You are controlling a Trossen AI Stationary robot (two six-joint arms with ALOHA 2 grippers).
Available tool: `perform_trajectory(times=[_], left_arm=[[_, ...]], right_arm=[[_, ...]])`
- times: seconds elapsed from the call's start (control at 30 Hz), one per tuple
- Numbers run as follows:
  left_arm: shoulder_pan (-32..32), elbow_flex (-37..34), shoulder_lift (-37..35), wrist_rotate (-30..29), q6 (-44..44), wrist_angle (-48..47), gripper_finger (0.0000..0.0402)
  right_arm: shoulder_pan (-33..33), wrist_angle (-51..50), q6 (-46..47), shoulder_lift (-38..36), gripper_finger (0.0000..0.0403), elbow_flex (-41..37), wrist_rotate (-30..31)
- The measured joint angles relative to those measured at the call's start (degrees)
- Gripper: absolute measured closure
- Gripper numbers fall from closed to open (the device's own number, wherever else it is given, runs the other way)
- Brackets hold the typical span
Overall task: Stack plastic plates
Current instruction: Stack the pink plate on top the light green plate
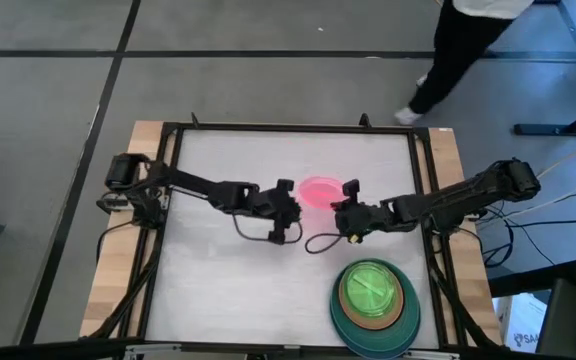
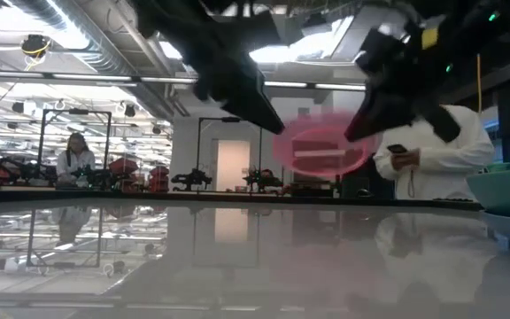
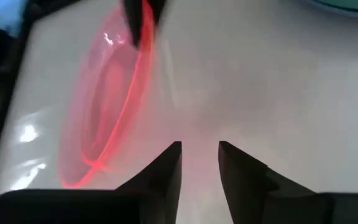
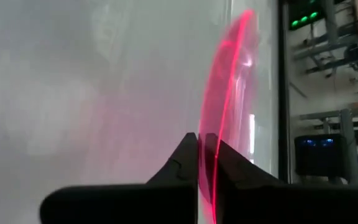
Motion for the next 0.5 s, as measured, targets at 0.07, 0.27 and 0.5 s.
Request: perform_trajectory(times=[0.07, 0.27, 0.5], left_arm=[[-1.8, 0.0, -1.4, 0.1, -2.0, -3.1, 0.0301], [-8.5, 0.0, -2.3, 0.1, -5.3, -3.9, 0.0301], [-15.0, 0.0, -2.2, -1.4, -11.1, -0.1, 0.0303]], right_arm=[[2.6, 0.0, 1.3, -1.7, 0.0395, 0.0, 1.2], [10.7, -1.7, 11.3, -7.2, 0.0395, 0.0, 1.4], [21.9, -20.4, 31.8, -9.9, 0.0395, 9.2, -0.7]])
